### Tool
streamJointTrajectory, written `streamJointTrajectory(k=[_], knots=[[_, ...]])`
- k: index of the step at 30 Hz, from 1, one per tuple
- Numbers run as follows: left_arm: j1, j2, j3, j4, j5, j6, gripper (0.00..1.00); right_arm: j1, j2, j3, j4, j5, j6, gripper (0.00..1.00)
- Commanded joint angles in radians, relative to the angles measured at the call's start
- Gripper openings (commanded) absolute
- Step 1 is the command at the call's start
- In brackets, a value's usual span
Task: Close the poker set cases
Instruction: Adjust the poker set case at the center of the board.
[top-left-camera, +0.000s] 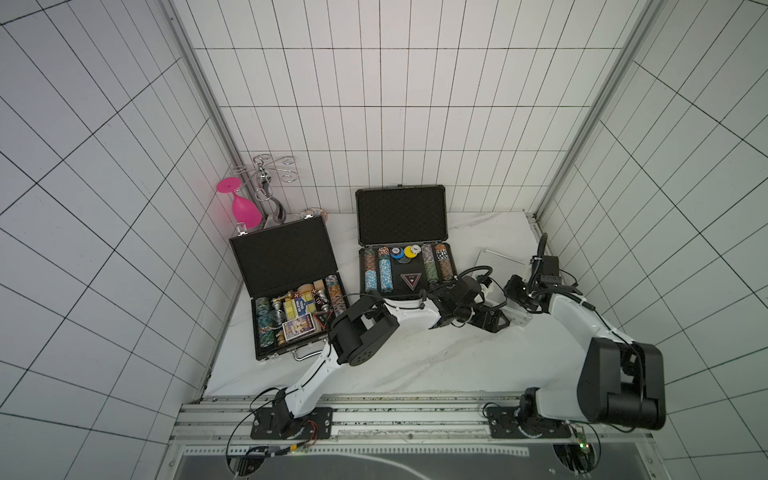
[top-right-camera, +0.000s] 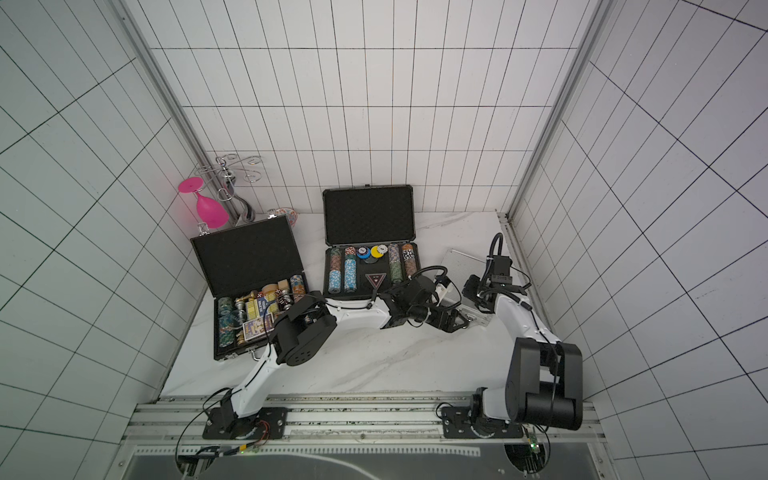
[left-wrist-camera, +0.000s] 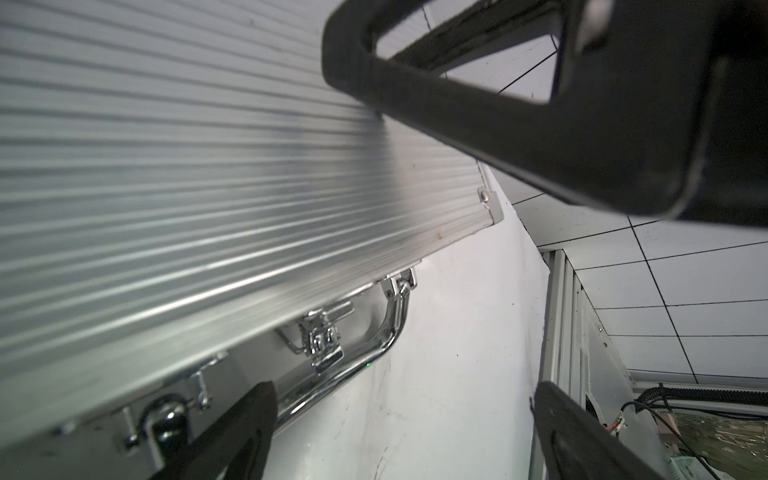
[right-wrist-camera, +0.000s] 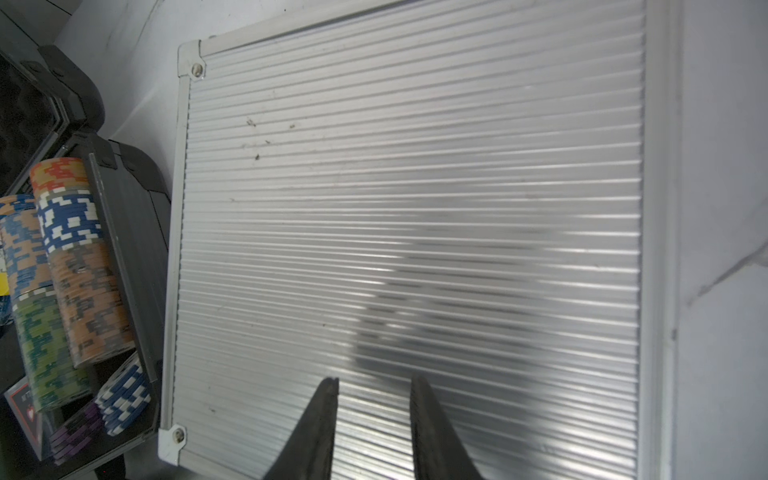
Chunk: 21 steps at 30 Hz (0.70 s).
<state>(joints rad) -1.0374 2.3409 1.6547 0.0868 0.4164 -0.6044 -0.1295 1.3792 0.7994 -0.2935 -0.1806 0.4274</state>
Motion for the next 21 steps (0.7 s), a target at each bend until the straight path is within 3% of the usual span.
streamJointTrajectory(k=[1, 21], knots=[[0.002, 0.024, -0.005, 0.090, -0.023, -0.001, 0.97, -0.016, 0.013, -0.052, -0.061, -0.013, 0.012, 0.32], [-0.010, 0.105, 0.088, 0.019, -0.069, 0.048, 0.96, -0.029, 0.010, -0.055, -0.059, -0.045, 0.019, 0.31]])
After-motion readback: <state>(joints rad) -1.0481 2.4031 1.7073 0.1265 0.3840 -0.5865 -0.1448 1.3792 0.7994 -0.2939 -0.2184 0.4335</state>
